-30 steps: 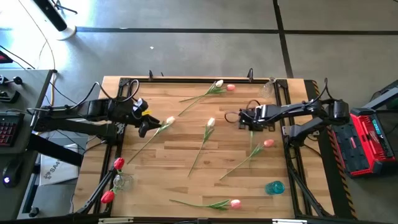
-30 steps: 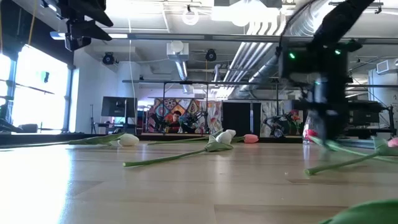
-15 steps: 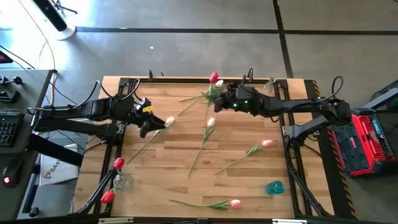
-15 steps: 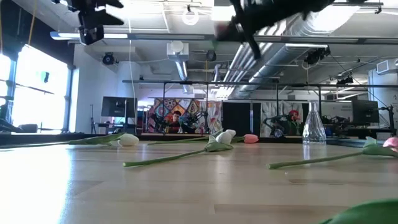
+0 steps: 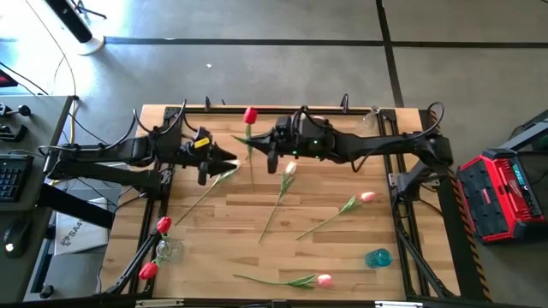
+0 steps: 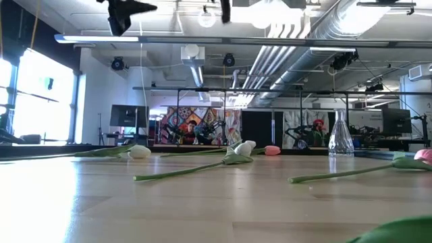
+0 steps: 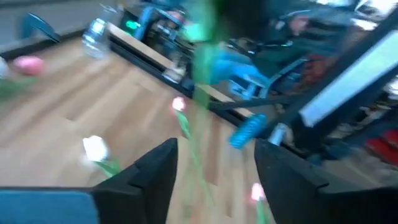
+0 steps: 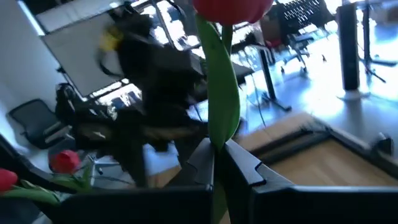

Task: Sort flowers into vase by color
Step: Put the red tulip into the bottom transparent vase

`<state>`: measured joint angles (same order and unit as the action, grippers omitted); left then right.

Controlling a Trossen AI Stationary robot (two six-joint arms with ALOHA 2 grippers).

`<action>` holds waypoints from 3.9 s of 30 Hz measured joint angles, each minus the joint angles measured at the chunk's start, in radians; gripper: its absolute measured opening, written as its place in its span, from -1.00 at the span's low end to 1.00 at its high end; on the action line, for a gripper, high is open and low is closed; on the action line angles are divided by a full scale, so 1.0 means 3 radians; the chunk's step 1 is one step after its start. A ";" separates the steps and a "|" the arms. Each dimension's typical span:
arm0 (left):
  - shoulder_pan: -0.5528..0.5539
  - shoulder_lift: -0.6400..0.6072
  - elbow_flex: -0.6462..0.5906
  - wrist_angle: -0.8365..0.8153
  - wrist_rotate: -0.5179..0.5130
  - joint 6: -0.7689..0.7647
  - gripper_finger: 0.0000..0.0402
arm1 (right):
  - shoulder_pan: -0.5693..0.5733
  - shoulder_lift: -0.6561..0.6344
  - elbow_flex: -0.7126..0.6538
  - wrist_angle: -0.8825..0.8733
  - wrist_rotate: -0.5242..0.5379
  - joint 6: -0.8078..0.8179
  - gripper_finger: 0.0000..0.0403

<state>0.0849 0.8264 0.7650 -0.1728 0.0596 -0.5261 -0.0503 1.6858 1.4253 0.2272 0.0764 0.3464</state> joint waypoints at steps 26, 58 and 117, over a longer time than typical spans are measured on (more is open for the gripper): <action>-0.0050 0.0346 -0.0003 0.1028 0.0011 0.0487 -0.29 | 0.0112 0.0222 0.0532 -0.0269 -0.0263 -0.0172 -1.00; -0.0397 -0.1053 0.0643 -0.1823 0.0915 0.1623 -0.98 | 0.0320 0.0096 0.0534 -0.1575 0.0643 0.0950 -0.04; -0.1515 -0.1932 -0.0777 -0.0603 0.1601 0.0603 -0.99 | 0.0832 0.0097 0.0532 -0.2366 0.1490 0.2059 -0.04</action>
<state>-0.3696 0.2466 0.5319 -0.3536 0.5398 -0.3452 0.1993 1.7149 1.5848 -0.4824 0.5233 0.9642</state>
